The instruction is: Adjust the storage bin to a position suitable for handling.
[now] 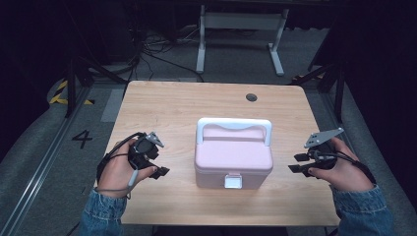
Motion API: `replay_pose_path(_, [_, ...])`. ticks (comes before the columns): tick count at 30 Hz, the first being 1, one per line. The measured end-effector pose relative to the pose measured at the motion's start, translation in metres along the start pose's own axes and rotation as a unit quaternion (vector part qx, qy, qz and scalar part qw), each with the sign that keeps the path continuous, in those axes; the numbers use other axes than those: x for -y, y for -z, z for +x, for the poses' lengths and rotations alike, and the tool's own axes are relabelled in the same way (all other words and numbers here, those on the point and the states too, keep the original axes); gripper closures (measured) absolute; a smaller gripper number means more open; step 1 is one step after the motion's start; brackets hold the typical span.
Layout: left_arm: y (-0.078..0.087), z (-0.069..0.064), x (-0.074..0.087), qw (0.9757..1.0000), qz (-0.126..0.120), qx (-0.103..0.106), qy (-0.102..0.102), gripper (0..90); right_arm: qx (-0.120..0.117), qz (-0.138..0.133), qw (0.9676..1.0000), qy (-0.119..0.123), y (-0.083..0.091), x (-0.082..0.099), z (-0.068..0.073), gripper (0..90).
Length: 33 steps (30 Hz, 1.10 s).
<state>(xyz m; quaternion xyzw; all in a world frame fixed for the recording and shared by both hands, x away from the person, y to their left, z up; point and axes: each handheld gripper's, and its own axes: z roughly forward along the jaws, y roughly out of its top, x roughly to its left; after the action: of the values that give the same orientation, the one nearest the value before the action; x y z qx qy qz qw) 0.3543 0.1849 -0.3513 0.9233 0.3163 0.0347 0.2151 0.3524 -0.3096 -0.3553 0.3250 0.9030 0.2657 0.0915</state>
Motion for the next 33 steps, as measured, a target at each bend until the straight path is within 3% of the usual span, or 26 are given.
replay_pose_path(3, [0.003, -0.001, -0.004, 1.0000, -0.005, -0.004, -0.001, 29.9, 0.001, -0.007, 1.0000, 0.000, 0.004, 0.003, -0.001, 53.6])
replay_pose_path(4, [0.004, -0.005, -0.010, 0.9997, -0.010, -0.017, -0.017, 23.5, 0.000, -0.008, 1.0000, -0.003, 0.005, 0.005, 0.000, 53.5])
replay_pose_path(5, [0.005, -0.008, -0.014, 0.9994, -0.021, -0.023, -0.016, 21.7, 0.000, -0.008, 1.0000, -0.004, 0.005, 0.005, 0.000, 53.3])
replay_pose_path(7, [0.005, -0.010, -0.016, 0.9995, -0.025, -0.013, -0.012, 22.6, 0.002, -0.007, 1.0000, -0.006, 0.006, 0.007, 0.000, 53.3])
replay_pose_path(8, [0.010, -0.014, -0.022, 0.9993, -0.031, 0.003, -0.021, 22.0, 0.000, -0.005, 1.0000, -0.005, 0.006, 0.009, -0.001, 53.3])
replay_pose_path(12, [0.024, -0.022, -0.036, 0.9985, -0.025, 0.001, -0.050, 22.7, 0.004, -0.006, 0.9999, -0.008, 0.007, 0.011, -0.001, 53.3])
replay_pose_path(15, [0.033, -0.026, -0.048, 0.9982, -0.025, 0.004, -0.055, 29.2, 0.005, -0.011, 0.9999, -0.007, 0.009, 0.012, 0.001, 53.3])
replay_pose_path(18, [0.036, -0.026, -0.057, 0.9977, -0.039, 0.000, -0.056, 30.0, 0.003, -0.010, 0.9999, -0.008, 0.009, 0.014, 0.003, 53.3])
replay_pose_path(21, [0.039, -0.027, -0.072, 0.9958, -0.074, 0.021, -0.050, 30.1, 0.003, -0.013, 0.9998, -0.011, 0.010, 0.016, 0.003, 53.0])
replay_pose_path(25, [0.038, -0.029, -0.088, 0.9922, -0.105, 0.038, -0.056, 28.7, 0.004, -0.019, 0.9997, -0.016, 0.013, 0.018, 0.003, 52.7])
replay_pose_path(27, [0.035, -0.029, -0.097, 0.9913, -0.107, 0.040, -0.066, 28.8, 0.007, -0.020, 0.9996, -0.016, 0.013, 0.020, 0.002, 52.3])
replay_pose_path(33, [0.019, -0.021, -0.114, 0.9929, -0.103, 0.009, -0.060, 27.0, 0.009, -0.025, 0.9995, -0.017, 0.018, 0.023, 0.005, 51.8])
